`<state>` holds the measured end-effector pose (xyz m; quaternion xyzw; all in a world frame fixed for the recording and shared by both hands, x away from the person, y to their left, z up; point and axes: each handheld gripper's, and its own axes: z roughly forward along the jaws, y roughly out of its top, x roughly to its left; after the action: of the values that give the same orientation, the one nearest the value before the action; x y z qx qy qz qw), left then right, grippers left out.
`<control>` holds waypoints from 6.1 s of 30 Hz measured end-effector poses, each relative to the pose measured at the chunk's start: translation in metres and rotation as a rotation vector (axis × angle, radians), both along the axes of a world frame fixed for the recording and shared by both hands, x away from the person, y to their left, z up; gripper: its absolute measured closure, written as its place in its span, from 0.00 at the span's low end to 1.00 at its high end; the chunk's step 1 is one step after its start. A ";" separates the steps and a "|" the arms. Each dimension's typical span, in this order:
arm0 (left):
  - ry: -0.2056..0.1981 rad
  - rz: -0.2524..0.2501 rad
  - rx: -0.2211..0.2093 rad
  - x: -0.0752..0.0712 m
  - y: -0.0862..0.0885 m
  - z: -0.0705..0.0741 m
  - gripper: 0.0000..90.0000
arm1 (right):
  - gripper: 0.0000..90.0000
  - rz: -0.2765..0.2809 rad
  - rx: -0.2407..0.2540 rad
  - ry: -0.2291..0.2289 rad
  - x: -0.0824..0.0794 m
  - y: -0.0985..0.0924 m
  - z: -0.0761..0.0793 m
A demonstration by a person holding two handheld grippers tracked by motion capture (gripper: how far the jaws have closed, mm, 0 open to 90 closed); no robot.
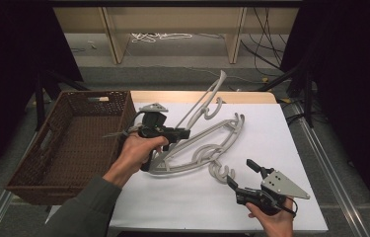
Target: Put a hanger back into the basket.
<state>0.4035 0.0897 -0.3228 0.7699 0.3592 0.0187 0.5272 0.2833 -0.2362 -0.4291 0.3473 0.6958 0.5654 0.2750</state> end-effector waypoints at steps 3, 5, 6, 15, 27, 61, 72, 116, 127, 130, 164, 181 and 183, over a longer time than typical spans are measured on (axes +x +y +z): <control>-0.011 0.006 -0.023 -0.007 0.016 0.013 0.91 | 0.21 -0.002 -0.006 -0.001 0.000 0.000 0.000; -0.025 0.011 -0.034 -0.013 0.028 0.022 0.91 | 0.21 -0.003 -0.002 -0.002 0.000 0.000 0.000; -0.038 0.013 -0.031 -0.016 0.036 0.027 0.91 | 0.21 0.004 0.005 -0.003 0.000 0.001 0.000; -0.108 0.077 0.037 -0.030 0.088 0.046 0.91 | 0.21 0.000 -0.017 0.012 0.001 0.002 -0.002; -0.133 0.205 0.079 -0.025 0.168 0.022 0.91 | 0.21 -0.005 -0.013 0.014 0.003 0.002 -0.003; -0.163 0.108 0.298 -0.038 0.285 -0.045 0.91 | 0.21 -0.006 -0.029 0.038 0.006 0.004 -0.007; -0.105 0.085 0.313 -0.040 0.297 -0.052 0.91 | 0.21 -0.007 -0.030 0.048 0.007 0.005 -0.008; 0.130 -0.025 0.581 -0.006 0.270 -0.079 0.88 | 0.21 0.006 -0.032 0.050 0.008 0.007 -0.008; 0.036 0.145 0.501 -0.012 0.266 -0.054 0.57 | 0.21 0.008 -0.014 0.048 0.009 0.007 -0.009; 0.001 0.199 0.485 -0.014 0.260 -0.046 0.49 | 0.21 0.008 -0.013 0.049 0.008 0.007 -0.009; -0.260 0.177 0.075 -0.081 0.073 -0.022 0.20 | 0.21 -0.002 -0.011 0.030 0.006 0.003 -0.006; -0.338 0.158 0.031 -0.093 0.022 -0.054 0.21 | 0.20 0.004 -0.017 0.023 0.008 0.002 -0.006; -0.338 0.161 0.039 -0.093 0.019 -0.060 0.21 | 0.20 -0.001 -0.019 0.026 0.007 0.001 -0.006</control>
<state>0.3106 0.1085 -0.3830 0.7346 0.3256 0.1968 0.5618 0.2907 -0.2350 -0.4348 0.3526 0.7043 0.5541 0.2694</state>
